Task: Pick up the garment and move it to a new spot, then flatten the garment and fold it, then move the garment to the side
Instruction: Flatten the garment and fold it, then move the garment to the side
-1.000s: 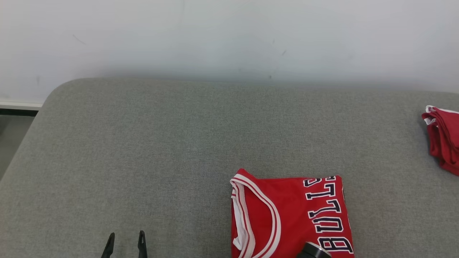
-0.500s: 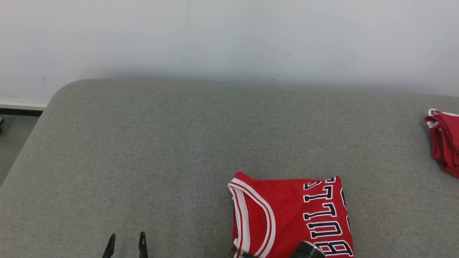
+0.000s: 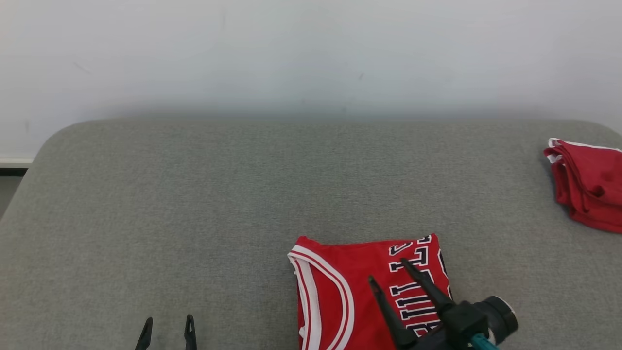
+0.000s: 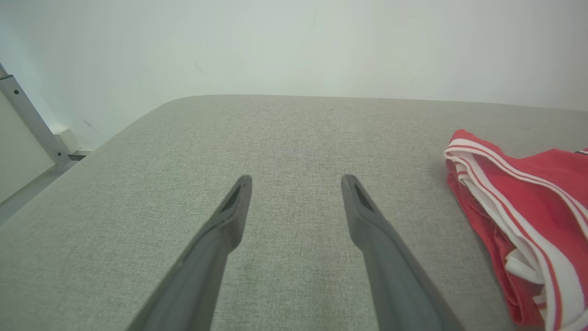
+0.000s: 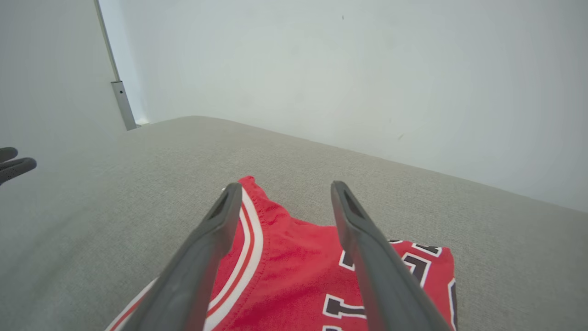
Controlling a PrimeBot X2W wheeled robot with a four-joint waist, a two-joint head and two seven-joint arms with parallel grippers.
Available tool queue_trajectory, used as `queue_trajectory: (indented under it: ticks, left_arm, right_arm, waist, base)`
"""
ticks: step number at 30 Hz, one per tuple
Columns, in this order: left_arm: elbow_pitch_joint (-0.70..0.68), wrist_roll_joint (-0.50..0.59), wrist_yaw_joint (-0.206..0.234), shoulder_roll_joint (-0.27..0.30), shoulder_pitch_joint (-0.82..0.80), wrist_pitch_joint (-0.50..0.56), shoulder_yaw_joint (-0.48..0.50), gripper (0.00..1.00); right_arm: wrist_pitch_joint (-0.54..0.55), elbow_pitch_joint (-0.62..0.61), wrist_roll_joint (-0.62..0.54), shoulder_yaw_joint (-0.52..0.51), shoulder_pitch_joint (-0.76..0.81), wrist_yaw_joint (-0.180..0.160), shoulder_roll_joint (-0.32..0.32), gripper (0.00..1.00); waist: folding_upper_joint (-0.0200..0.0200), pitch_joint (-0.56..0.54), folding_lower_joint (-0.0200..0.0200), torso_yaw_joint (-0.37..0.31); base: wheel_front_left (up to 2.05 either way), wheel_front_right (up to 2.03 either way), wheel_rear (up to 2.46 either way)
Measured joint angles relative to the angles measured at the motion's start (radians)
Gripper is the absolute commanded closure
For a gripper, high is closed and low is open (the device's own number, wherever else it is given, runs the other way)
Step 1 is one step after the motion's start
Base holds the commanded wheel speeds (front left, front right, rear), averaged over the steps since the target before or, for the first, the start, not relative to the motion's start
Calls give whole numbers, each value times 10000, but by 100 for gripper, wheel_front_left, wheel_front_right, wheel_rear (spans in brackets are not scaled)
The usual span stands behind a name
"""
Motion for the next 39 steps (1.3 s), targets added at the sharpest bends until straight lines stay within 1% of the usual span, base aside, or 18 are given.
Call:
queue_trajectory:
  ticks: [6,10,11,14,23,26,28,39]
  left_arm:
    - [-115,84,-12,-2,26,0,84,0]
    - [-163,121,-29,-2,38,0,113,0]
    - [-184,150,-67,0,46,0,140,0]
    - [-209,186,-92,-2,54,0,159,0]
    - [-286,349,-192,-2,77,0,224,0]
    - [-305,391,-201,-2,126,0,232,0]
    - [-324,407,-203,-2,207,0,244,0]
    - [-581,560,-192,-2,276,0,293,0]
  right_arm:
    - [-2,-610,456,-1649,654,0,328,0]
    - [-15,-803,575,-2552,1030,0,481,0]
    - [-17,-844,644,-2957,1228,0,585,0]
    - [-17,-857,683,-3361,1476,0,700,0]
    - [-17,-884,867,-3553,2057,0,991,0]
    - [-17,-965,830,-3484,2125,0,1035,0]
    - [-19,-1043,600,-3388,2151,0,1039,0]
    - [-17,-1020,658,-3509,2267,0,1133,0]
  waist:
    - [0,-37,0,-402]
    - [0,-56,0,-670]
    - [0,-63,-1,-794]
    - [0,-76,0,-941]
    - [0,-172,0,-1033]
    - [0,-201,0,-1029]
    - [0,-224,0,-1025]
    - [-1,-261,0,-884]
  base:
    - [0,0,0]
    - [0,0,0]
    - [0,0,0]
    - [0,0,0]
    - [0,0,0]
    - [0,0,0]
    - [0,0,0]
    - [0,0,0]
